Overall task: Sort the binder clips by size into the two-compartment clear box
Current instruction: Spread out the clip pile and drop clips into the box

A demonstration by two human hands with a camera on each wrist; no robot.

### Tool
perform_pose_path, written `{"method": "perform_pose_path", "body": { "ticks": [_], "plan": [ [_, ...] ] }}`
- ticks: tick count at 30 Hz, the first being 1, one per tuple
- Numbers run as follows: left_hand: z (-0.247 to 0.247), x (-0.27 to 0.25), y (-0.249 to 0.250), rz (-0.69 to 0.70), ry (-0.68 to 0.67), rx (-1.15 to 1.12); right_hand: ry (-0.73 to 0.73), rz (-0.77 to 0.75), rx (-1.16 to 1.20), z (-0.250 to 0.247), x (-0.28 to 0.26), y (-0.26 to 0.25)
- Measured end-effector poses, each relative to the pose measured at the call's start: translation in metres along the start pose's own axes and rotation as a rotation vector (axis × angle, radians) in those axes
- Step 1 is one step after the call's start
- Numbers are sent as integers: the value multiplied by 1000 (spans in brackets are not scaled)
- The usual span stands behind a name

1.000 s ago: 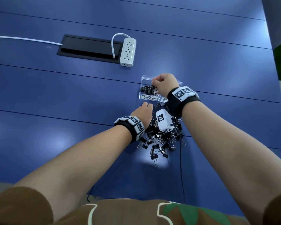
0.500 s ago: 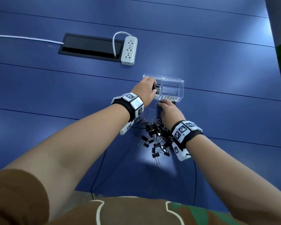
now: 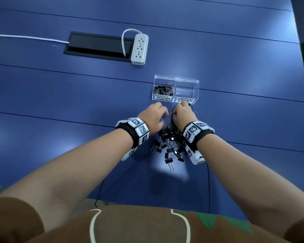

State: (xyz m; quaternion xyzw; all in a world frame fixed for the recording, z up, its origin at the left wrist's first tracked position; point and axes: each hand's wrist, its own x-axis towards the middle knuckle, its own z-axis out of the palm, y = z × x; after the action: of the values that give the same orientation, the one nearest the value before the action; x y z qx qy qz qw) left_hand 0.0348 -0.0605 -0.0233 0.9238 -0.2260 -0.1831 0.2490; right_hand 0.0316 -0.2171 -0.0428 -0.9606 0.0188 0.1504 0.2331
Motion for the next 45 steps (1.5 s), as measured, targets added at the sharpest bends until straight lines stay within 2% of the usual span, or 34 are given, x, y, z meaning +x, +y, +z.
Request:
{"method": "perform_pose_path", "body": {
  "ticks": [2, 4, 7, 9, 11, 12, 15, 18, 22, 25, 30, 35, 38, 41, 45],
  "plan": [
    [9, -12, 0, -9, -117, 29, -2, -16, 23, -2, -2, -1],
    [17, -21, 0, -22, -166, 36, 3, -26, 71, -8, -4, -1],
    [23, -23, 0, -23, -159, 27, 70, 54, 217, -17, -12, 1],
    [23, -18, -1, -50, -147, 24, 74, 160, 414, -18, -20, 7],
    [20, -11, -2, -85, -95, -11, 74, 252, 592, -18, -31, 8],
    [18, -9, -3, -103, -55, -41, 69, 262, 595, -18, -37, 8],
    [14, -5, -5, -132, 21, -66, -34, 175, 411, -16, -51, 5],
    [16, -10, -5, -92, 21, -33, -128, 123, 239, -14, -52, 5],
    [19, -17, -5, -106, -54, 46, -48, 172, 194, -21, -49, 15],
    [19, -20, -5, -146, -43, 43, -15, 173, 221, -23, -48, 13],
    [25, -22, 5, -88, -75, 60, -99, 61, 113, -13, -44, -3],
    [32, -21, 9, -98, -102, 85, 24, 229, 306, -17, -37, 12],
    [31, -19, 9, -90, -99, 113, 8, 228, 241, -23, -35, 16],
    [30, -19, 9, -83, -72, 100, -55, 186, 115, -22, -32, 13],
    [26, -17, 8, -106, 67, -23, -83, 160, 16, -13, -29, 5]
  ]
}}
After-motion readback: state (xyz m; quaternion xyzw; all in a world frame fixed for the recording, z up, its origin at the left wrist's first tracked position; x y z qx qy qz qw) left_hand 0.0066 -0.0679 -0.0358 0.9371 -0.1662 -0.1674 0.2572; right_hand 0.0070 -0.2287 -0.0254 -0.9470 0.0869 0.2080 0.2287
